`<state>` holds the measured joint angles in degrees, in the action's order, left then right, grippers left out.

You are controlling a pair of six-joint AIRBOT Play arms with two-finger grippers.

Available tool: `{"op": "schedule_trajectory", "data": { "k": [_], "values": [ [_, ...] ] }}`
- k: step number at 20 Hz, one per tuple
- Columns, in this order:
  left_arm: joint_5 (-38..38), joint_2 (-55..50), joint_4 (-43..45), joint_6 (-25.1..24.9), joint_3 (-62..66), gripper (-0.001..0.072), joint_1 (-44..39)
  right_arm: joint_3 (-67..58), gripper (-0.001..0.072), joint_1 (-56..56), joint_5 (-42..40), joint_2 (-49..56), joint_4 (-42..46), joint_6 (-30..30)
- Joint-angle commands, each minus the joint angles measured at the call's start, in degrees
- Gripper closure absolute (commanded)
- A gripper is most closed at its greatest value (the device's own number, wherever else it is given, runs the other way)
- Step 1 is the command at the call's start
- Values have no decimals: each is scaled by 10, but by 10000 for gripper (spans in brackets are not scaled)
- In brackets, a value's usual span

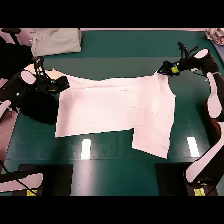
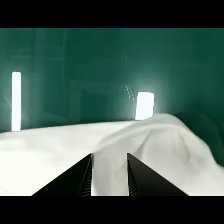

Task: Fold the shirts.

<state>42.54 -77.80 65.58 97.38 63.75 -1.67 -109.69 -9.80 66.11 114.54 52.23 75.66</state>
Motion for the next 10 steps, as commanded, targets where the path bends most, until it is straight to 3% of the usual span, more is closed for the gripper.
{"op": "schedule_trajectory", "data": {
  "k": [1,3,10],
  "values": [
    [3,0,0,0,1,368,0,-21,444,-1,-39,0,2,2],
    [5,0,0,-1,0,368,0,-21,444,-5,-61,3,0,21],
    [5,0,0,-3,0,368,0,-21,444,-10,3,14,33,33]
  ]
}}
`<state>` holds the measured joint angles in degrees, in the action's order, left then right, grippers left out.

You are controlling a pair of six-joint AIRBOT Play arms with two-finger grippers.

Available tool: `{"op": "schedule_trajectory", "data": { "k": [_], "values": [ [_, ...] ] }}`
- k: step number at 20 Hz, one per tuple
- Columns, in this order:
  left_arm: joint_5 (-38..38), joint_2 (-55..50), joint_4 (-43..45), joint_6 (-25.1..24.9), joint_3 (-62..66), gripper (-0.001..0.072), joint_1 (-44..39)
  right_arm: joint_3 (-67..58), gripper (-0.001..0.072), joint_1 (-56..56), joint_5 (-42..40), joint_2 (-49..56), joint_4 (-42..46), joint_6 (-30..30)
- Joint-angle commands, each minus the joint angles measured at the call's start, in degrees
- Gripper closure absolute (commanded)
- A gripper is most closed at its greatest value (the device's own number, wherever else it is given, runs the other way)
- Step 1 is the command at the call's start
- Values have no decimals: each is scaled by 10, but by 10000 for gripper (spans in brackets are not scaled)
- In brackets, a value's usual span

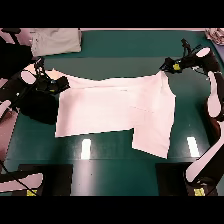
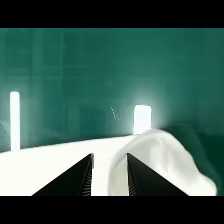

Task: Fold the shirts.

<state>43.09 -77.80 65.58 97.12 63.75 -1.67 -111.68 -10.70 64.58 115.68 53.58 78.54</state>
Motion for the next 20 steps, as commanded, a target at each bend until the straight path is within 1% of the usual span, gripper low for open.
{"op": "schedule_trajectory", "data": {
  "k": [1,4,8,9,10,13,14,18,20],
  "values": [
    [0,0,0,-1,0,368,0,-1,444,-1,27,2,19,4],
    [0,0,0,-1,0,368,0,-1,444,-1,51,2,19,5],
    [0,0,0,-1,0,368,0,-1,453,5,36,2,0,5],
    [0,0,0,-1,0,368,0,-1,557,11,27,2,0,5],
    [0,0,0,-1,0,368,0,-1,691,17,21,2,-2,5],
    [0,0,0,-1,0,368,0,-1,697,25,-7,2,-48,6],
    [1,0,0,-1,0,369,0,-1,698,25,-25,2,-59,15],
    [13,0,0,-1,0,369,0,-1,700,6,-87,2,-15,73],
    [13,0,0,-1,0,369,0,-1,700,-11,-99,2,-10,84]
  ]
}}
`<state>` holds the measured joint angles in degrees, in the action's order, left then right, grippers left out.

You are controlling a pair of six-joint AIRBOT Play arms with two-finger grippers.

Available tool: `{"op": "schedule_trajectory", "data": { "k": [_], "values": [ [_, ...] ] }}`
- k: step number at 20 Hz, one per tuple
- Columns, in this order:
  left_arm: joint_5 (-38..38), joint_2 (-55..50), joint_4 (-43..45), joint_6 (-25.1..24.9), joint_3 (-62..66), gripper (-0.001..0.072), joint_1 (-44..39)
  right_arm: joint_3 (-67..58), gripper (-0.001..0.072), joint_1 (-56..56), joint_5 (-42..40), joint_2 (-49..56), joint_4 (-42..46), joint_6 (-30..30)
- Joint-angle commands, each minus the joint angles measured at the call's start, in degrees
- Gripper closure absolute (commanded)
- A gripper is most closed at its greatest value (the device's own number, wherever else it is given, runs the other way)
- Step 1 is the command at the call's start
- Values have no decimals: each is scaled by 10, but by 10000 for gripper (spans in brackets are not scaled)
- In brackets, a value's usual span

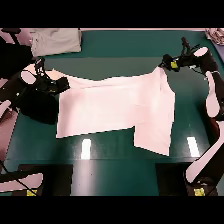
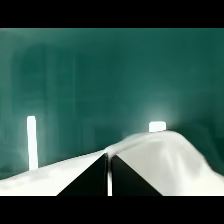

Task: Fold the shirts.

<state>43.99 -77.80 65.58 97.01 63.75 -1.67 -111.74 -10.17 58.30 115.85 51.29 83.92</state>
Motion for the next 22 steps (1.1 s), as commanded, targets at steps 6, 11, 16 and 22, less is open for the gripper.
{"op": "schedule_trajectory", "data": {
  "k": [6,11,16,22],
  "values": [
    [24,0,0,0,0,367,0,-1,168,-51,2,-11,-7,34],
    [153,16,3,-83,0,271,0,17,127,-91,211,-75,72,-46],
    [176,147,44,-90,-100,270,0,255,127,-134,228,-229,46,-63],
    [176,252,60,-60,-262,-8,0,520,128,-161,184,-426,14,-120]
  ]
}}
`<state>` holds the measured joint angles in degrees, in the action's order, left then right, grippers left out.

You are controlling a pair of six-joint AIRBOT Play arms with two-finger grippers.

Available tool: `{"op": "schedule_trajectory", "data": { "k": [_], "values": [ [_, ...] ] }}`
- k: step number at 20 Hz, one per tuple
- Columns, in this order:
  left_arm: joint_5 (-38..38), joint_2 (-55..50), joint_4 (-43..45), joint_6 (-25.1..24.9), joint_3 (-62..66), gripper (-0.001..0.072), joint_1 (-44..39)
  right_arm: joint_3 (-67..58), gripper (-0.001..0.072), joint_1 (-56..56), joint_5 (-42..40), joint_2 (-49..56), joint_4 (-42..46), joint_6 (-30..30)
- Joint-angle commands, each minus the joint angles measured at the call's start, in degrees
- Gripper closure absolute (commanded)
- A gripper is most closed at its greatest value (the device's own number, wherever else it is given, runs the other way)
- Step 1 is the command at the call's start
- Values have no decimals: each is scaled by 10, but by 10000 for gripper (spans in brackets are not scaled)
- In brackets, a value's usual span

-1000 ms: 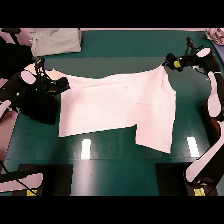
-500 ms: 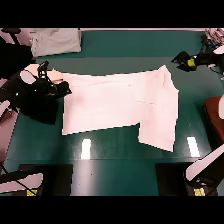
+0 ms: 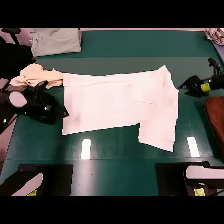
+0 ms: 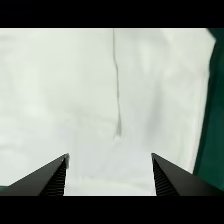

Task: Fold the shirts.

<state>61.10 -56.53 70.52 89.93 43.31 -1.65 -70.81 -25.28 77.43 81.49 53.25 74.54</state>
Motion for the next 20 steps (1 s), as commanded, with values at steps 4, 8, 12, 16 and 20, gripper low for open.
{"op": "schedule_trajectory", "data": {
  "k": [4,8,12,16,20],
  "values": [
    [-15,41,54,11,-64,-8,0,219,127,-10,-25,-182,-8,-31],
    [-42,24,77,-3,-63,-9,0,297,127,-10,-42,-276,-13,-27],
    [-39,-41,50,-52,-63,-8,0,345,127,-10,-38,-354,-6,-14],
    [-87,-56,3,-76,-63,-5,0,357,40,-10,-32,-422,71,32],
    [-90,-96,-54,-122,-63,113,0,357,26,-10,0,-439,126,60]
  ]
}}
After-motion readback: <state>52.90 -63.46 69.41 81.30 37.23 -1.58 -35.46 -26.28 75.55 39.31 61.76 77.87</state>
